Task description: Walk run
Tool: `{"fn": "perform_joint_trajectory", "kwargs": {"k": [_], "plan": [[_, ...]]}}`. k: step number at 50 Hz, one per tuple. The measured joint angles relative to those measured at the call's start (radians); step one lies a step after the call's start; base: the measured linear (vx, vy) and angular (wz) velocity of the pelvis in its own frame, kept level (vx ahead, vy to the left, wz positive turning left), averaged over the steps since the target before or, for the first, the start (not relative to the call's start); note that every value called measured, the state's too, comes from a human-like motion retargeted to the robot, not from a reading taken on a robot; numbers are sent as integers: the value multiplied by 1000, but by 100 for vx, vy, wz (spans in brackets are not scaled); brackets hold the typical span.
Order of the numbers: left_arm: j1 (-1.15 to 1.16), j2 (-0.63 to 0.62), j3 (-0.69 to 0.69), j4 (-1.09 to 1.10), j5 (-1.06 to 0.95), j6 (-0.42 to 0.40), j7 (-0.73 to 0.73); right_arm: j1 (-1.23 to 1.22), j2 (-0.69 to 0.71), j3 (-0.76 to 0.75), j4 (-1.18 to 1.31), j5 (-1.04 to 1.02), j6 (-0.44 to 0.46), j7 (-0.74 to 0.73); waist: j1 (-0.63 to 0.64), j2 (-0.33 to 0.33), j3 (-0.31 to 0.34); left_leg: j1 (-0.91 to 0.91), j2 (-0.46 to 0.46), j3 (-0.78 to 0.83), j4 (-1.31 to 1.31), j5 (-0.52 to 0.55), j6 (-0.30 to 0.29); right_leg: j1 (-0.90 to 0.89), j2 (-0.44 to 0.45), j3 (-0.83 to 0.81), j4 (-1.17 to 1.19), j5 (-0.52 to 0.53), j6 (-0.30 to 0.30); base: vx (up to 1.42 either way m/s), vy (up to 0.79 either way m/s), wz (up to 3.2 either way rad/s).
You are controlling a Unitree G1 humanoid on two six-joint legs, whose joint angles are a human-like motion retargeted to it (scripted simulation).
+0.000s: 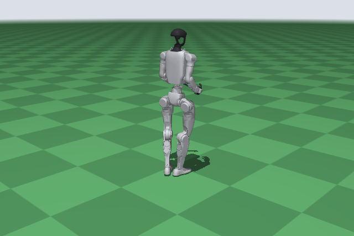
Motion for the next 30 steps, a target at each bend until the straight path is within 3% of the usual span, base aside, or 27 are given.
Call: {"fn": "perform_joint_trajectory", "kwargs": {"k": [3,5,8,11,13,18,24,30], "plan": [[-12,-60,37,52,-36,-25,12,-11,52,5,10,41,-28,11,23,9,3,-4,-29,-66,-37,17,6,-30,-5,67,44,-25,47,-2,12,-112],[-29,-90,39,68,-59,-31,9,-11,67,-2,2,63,-44,10,68,10,0,5,-21,-6,-62,12,-5,-86,-13,82,134,-77,58,9,14,-137],[-28,-94,34,65,-64,-37,11,-3,64,1,7,46,-57,-1,97,32,-5,6,-7,15,-87,13,-5,-138,-36,-40,265,-156,31,8,8,-81],[-15,-98,41,86,-60,-34,13,3,62,33,39,51,-49,3,67,45,-3,41,-12,54,-130,26,-13,-130,-48,-107,314,-163,23,4,2,2],[-4,-121,33,104,-66,-29,4,15,62,35,50,58,-41,19,54,38,-9,70,-33,72,-152,29,-28,-100,-47,-112,274,-129,22,15,4,35],[0,-120,2,124,-48,-48,-16,87,60,0,46,57,-41,22,76,27,-38,112,-58,48,-159,23,-34,13,-17,-147,120,-138,-46,29,-8,39],[-46,-167,-55,140,-54,-42,2,93,56,-34,34,105,-19,52,87,5,-31,146,-41,35,-141,0,-56,90,-8,-204,52,-130,-33,13,-13,49],[-35,-144,-23,115,-37,-43,13,52,27,-29,63,56,-42,35,47,14,-49,149,-9,-2,-90,-49,-70,146,17,-227,14,-172,-30,25,-21,25]]}}
